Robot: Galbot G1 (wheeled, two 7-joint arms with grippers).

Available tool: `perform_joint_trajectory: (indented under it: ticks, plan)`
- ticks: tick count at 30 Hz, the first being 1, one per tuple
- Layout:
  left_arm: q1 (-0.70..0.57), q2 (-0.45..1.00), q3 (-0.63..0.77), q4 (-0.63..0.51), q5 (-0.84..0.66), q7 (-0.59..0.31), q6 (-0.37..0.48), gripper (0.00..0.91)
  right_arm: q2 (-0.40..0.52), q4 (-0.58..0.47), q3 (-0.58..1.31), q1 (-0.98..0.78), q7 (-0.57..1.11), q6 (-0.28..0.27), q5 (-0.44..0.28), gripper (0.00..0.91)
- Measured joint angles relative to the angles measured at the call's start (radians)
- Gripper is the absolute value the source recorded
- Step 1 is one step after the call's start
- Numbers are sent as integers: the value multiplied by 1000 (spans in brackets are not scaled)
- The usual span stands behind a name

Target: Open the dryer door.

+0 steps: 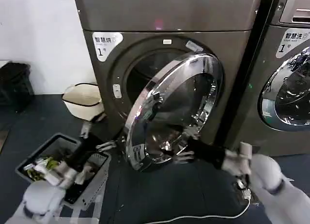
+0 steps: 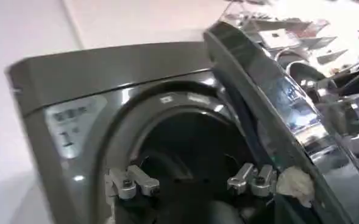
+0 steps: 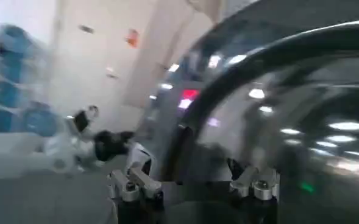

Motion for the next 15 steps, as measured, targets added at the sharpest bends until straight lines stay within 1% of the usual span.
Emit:
perform_joint_trajectory:
  ticks: [3,7,11,15]
  plan:
    - [-44,0,59,20,0,3,-3,907,28,48,103,-111,43,-4,-17,907]
    - [-101,0,127,45,0,7,-12,907,90,121,263,-287,77,16,-77,907]
    - [-155,-4,194,73,0,10,-24,907,172,188,411,-444,108,30,-133,907]
    - [-206,-8,258,104,-1,13,-37,907,269,248,525,-566,166,38,-188,907]
